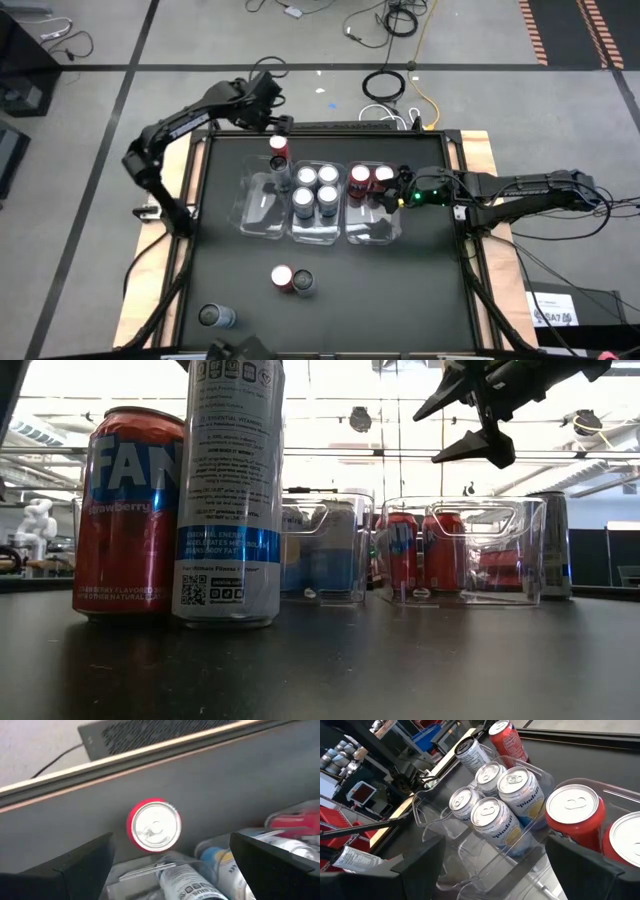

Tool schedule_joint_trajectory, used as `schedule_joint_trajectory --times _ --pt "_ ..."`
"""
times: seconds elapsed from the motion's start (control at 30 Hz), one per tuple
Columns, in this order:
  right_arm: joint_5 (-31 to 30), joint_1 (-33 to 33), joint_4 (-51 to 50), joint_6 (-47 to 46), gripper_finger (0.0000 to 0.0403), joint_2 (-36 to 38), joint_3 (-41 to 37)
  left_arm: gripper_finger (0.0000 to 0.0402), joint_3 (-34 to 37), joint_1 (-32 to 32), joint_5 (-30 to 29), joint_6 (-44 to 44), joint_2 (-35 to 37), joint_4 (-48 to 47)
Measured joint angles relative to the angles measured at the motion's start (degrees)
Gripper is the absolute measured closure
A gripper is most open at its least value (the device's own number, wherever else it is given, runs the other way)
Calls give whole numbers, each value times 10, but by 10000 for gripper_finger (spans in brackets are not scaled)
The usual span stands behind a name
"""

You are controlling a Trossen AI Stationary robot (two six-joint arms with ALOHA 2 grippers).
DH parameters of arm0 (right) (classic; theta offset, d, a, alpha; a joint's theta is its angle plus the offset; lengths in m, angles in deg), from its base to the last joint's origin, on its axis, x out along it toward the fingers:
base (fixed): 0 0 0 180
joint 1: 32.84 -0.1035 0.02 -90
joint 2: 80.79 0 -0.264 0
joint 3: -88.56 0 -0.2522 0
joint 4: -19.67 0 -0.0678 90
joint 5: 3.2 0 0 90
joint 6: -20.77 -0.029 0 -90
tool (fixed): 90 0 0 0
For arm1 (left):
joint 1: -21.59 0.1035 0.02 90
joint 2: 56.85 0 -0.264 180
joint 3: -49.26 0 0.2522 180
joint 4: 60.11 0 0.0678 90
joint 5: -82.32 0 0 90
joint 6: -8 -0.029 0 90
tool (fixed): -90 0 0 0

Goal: Sort soda cans
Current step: Move the top red soda can to the center of the table

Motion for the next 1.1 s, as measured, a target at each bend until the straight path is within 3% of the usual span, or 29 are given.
schedule_joint_trajectory --times 0.4,0.73,1.1 --pt "0 0 0 -1 67 0 0 2 -20 -1 39 -14 -73 -21" --pt "0 0 0 -1 67 0 0 2 -20 -1 0 -11 -100 -40" --pt "0 0 0 -1 67 0 0 2 -20 -1 -4 -15 -143 -37"
